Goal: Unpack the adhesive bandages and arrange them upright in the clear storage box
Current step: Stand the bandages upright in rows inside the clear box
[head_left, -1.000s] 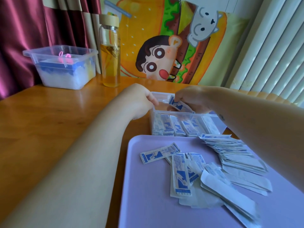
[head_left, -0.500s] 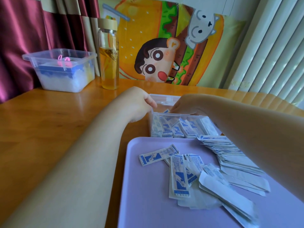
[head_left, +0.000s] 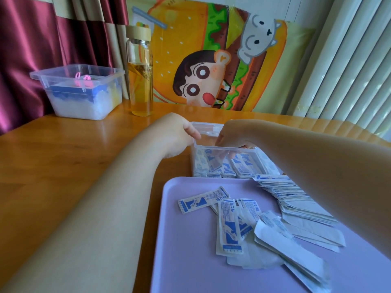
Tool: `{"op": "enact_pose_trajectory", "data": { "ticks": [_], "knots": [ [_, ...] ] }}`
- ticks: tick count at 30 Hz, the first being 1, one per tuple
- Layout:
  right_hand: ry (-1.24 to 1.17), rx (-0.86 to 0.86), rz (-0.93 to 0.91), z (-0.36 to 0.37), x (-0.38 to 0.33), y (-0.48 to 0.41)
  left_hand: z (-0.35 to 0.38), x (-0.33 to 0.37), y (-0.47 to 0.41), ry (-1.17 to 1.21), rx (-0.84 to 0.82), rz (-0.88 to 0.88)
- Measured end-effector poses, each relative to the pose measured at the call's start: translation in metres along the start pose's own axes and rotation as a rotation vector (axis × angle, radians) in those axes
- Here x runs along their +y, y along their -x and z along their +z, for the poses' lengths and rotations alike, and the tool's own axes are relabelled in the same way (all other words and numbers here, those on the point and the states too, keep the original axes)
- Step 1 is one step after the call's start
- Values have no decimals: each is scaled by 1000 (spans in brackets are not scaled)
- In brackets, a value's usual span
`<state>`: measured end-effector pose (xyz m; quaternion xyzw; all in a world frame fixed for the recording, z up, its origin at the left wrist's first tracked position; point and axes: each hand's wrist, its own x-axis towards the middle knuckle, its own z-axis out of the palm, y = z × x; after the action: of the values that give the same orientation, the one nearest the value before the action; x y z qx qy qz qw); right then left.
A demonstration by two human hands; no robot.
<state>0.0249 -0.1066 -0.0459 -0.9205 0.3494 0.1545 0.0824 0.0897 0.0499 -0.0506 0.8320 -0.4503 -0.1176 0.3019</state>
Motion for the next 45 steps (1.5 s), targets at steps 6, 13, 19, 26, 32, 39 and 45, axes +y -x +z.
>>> {"op": "enact_pose_trajectory", "data": {
  "ticks": [6,13,19,26,32,39,45],
  "knots": [
    [-28,39,-29,-2,5,2,3,-2,-2,0,32,7],
    [-308,620,-418,3,22,75,2,7,10,-32,73,-9],
    [32,68,-335,45,56,160,-9,31,43,-102,200,53],
    [92,30,-273,84,79,174,44,59,73,-356,-346,38],
    [-70,20,-247,85,102,176,60,65,74,-156,-263,27],
    [-92,152,-224,93,116,170,77,54,65,110,-165,91],
    [-1097,290,-340,79,98,149,73,48,69,585,-228,21]
  ]
}}
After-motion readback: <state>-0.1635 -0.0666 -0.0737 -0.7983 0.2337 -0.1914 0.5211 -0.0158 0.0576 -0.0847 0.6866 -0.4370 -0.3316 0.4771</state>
